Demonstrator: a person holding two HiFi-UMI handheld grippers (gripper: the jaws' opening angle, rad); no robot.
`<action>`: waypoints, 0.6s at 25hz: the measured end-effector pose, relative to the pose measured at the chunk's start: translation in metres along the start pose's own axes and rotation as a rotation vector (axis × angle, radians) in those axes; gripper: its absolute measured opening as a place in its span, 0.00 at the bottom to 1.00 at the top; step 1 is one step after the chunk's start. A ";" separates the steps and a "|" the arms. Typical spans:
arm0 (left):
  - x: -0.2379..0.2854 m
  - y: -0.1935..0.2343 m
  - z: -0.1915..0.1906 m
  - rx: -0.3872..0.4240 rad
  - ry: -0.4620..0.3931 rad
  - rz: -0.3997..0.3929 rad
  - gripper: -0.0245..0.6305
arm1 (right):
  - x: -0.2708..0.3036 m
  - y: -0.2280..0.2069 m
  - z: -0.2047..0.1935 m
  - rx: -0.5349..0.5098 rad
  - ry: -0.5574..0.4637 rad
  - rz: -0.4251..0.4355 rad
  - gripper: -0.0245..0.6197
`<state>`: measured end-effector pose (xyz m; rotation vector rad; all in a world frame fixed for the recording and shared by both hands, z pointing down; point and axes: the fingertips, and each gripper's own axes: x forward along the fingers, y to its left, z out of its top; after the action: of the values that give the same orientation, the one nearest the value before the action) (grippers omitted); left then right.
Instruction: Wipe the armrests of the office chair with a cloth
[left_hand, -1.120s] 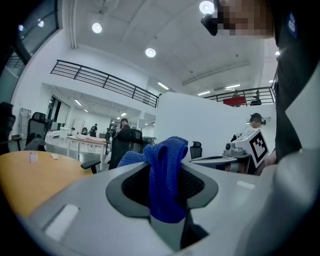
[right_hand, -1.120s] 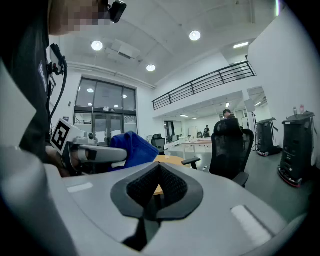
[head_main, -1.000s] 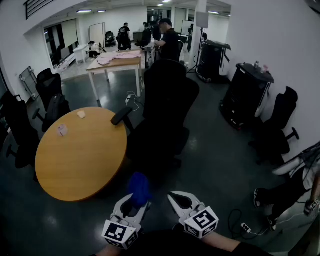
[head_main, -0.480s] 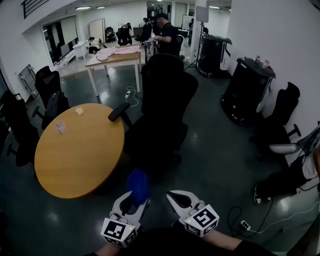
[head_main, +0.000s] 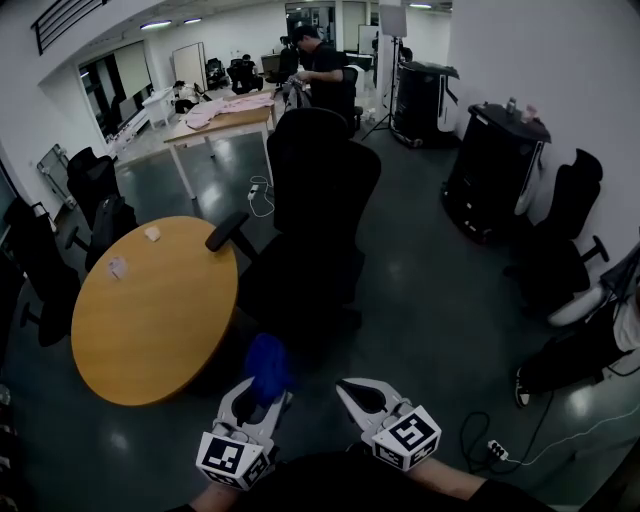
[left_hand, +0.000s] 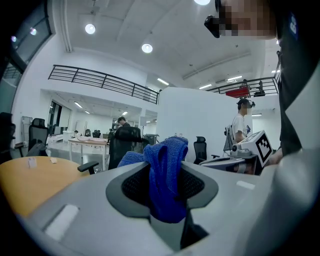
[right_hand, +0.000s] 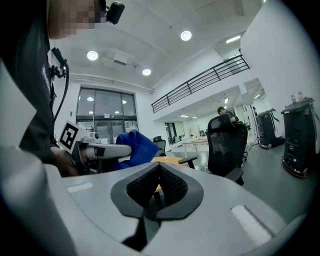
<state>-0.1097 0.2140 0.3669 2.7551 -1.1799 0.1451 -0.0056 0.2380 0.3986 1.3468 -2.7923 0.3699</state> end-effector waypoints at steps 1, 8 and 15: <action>0.005 -0.001 0.002 0.005 0.003 0.006 0.28 | -0.002 -0.005 0.000 0.006 -0.004 0.000 0.05; 0.034 -0.001 0.010 0.033 0.009 0.075 0.28 | -0.014 -0.047 -0.005 0.047 -0.004 -0.005 0.05; 0.042 0.029 0.012 0.035 0.001 0.156 0.28 | 0.001 -0.066 -0.014 0.067 0.034 0.020 0.05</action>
<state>-0.1018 0.1624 0.3636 2.6900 -1.4045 0.1850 0.0432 0.2008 0.4256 1.3132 -2.7909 0.4871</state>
